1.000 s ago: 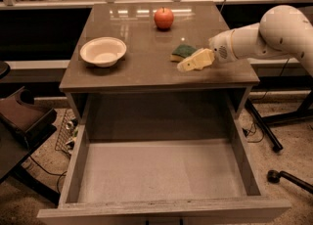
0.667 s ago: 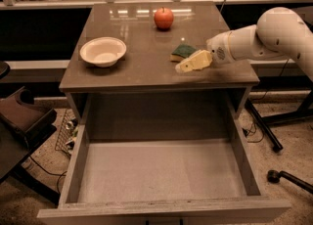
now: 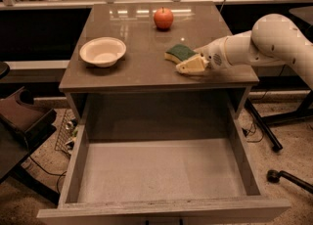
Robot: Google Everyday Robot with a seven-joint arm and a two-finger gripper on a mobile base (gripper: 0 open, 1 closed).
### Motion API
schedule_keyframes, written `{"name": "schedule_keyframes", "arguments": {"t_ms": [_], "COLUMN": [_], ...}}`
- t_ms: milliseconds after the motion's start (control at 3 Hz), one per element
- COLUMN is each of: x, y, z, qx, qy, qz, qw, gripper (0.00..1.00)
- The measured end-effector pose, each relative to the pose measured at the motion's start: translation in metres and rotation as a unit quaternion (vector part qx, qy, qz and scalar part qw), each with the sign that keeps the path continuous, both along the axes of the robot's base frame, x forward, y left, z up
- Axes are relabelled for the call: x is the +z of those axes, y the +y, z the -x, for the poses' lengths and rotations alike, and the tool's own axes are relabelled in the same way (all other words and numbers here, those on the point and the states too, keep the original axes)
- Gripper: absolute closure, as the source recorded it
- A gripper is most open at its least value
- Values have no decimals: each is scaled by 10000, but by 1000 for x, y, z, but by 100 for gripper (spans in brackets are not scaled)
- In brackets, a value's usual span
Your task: Place sponge into top drawer
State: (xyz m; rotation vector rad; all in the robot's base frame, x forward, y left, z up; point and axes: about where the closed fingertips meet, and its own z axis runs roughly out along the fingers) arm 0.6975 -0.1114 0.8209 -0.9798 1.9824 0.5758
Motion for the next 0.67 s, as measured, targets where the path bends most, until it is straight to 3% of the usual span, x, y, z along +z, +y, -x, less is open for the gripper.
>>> {"name": "schedule_keyframes", "arguments": {"t_ms": [667], "x": [-2], "y": [5], "z": [4], "qx": [37], "qy": [17], "qz": [39], "qw": [10000], "gripper": [87]}}
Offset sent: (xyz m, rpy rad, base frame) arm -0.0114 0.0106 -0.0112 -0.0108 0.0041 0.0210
